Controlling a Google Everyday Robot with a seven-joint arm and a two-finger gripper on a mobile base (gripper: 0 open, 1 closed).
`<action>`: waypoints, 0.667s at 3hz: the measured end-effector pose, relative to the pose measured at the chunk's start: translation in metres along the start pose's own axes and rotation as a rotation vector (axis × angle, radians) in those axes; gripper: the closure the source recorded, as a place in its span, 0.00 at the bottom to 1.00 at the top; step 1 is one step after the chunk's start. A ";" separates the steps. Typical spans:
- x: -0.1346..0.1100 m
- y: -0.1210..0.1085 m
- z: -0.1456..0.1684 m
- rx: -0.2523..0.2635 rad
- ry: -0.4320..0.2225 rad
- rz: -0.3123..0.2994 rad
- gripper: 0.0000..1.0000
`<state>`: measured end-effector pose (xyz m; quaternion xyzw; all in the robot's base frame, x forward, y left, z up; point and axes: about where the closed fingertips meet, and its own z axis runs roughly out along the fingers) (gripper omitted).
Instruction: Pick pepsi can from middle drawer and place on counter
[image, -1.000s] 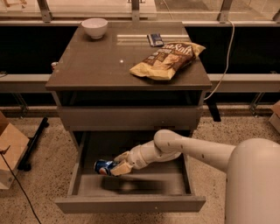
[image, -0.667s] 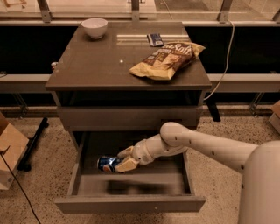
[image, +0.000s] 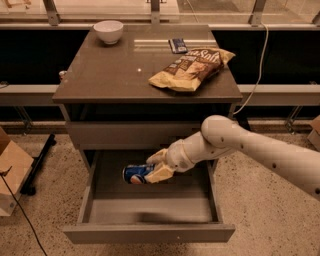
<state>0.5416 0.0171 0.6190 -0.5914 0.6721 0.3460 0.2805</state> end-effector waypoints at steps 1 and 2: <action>-0.046 -0.017 -0.066 0.085 0.076 -0.143 1.00; -0.080 -0.030 -0.106 0.153 0.141 -0.243 1.00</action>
Offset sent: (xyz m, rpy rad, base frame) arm 0.0707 -0.0573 0.1876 -0.2391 -0.4225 0.0544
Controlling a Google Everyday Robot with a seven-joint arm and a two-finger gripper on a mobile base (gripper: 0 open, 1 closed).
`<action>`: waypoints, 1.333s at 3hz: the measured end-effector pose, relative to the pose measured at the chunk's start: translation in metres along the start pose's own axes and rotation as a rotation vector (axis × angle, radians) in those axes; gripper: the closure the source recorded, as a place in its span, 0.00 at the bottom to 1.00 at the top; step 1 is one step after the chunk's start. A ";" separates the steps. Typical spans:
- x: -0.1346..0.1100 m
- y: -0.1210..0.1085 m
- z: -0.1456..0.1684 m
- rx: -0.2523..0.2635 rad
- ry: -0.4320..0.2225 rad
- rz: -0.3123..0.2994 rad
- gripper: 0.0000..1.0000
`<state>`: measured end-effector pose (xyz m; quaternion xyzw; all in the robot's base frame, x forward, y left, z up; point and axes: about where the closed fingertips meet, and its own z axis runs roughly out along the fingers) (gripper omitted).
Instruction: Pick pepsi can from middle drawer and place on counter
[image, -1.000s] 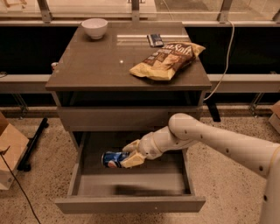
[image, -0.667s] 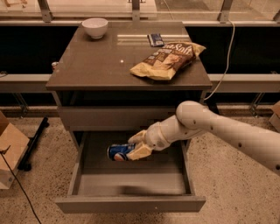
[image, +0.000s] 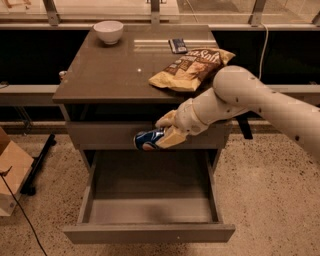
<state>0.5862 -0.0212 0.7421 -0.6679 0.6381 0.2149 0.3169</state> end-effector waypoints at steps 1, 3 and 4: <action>-0.036 -0.038 -0.051 0.073 0.072 -0.101 1.00; -0.161 -0.085 -0.153 0.138 0.185 -0.258 1.00; -0.182 -0.086 -0.168 0.128 0.186 -0.290 1.00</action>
Offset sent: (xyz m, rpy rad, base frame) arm 0.0694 0.0018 0.3173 -0.2398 -0.4140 0.0465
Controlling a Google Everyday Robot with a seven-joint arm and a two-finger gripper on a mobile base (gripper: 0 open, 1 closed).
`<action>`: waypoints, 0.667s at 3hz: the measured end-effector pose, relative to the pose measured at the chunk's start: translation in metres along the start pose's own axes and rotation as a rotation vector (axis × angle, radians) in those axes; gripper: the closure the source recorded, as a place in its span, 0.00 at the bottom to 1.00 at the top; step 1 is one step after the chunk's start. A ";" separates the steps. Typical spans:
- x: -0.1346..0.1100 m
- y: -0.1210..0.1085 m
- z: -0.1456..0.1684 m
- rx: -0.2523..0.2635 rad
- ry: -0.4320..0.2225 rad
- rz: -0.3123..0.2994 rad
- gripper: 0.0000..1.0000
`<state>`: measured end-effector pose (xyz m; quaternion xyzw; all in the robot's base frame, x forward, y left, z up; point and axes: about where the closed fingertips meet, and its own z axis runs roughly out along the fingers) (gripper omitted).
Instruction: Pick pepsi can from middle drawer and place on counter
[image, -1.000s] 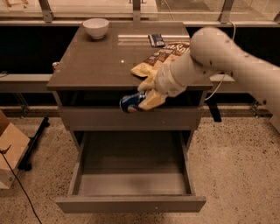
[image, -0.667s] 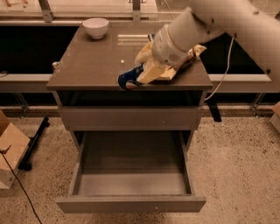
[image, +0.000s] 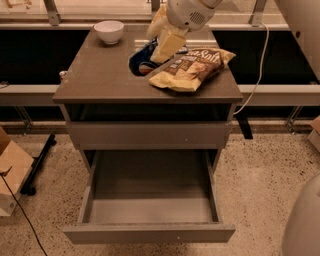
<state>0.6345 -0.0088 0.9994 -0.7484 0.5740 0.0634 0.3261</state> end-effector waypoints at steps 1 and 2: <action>0.002 0.000 0.000 0.003 -0.001 0.003 1.00; 0.006 -0.008 0.015 0.012 -0.012 0.025 1.00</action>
Offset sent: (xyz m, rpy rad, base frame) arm 0.0287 0.0075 -0.0208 0.0465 0.0103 -0.0476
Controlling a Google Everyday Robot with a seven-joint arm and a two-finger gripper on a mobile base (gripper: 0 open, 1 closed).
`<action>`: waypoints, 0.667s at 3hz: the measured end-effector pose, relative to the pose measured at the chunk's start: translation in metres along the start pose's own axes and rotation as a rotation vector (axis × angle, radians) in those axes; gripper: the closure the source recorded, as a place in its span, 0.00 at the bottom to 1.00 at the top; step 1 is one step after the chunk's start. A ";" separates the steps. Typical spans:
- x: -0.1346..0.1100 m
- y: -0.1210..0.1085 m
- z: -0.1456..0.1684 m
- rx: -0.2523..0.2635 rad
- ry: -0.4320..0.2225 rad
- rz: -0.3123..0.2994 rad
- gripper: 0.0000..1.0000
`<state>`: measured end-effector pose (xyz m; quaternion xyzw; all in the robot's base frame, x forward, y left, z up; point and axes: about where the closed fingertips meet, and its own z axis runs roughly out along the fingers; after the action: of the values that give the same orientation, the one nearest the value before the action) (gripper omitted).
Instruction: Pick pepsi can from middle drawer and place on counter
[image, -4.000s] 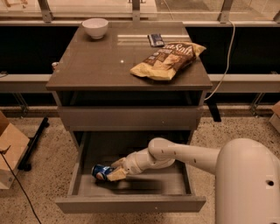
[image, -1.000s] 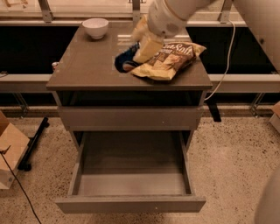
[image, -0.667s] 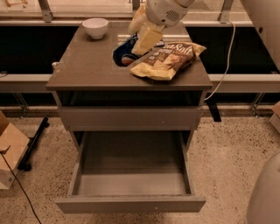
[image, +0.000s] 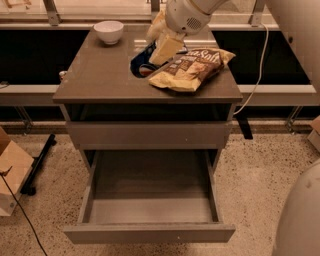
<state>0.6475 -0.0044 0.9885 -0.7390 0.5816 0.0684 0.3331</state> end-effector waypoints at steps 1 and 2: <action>0.007 -0.032 0.022 0.052 -0.015 0.010 1.00; 0.011 -0.073 0.051 0.113 -0.057 0.020 1.00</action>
Offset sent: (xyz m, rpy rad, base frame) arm 0.1469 0.0416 -0.0148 0.1719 -0.1327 -0.0807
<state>0.7314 0.0234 0.9738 -0.7110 0.5820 0.0598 0.3900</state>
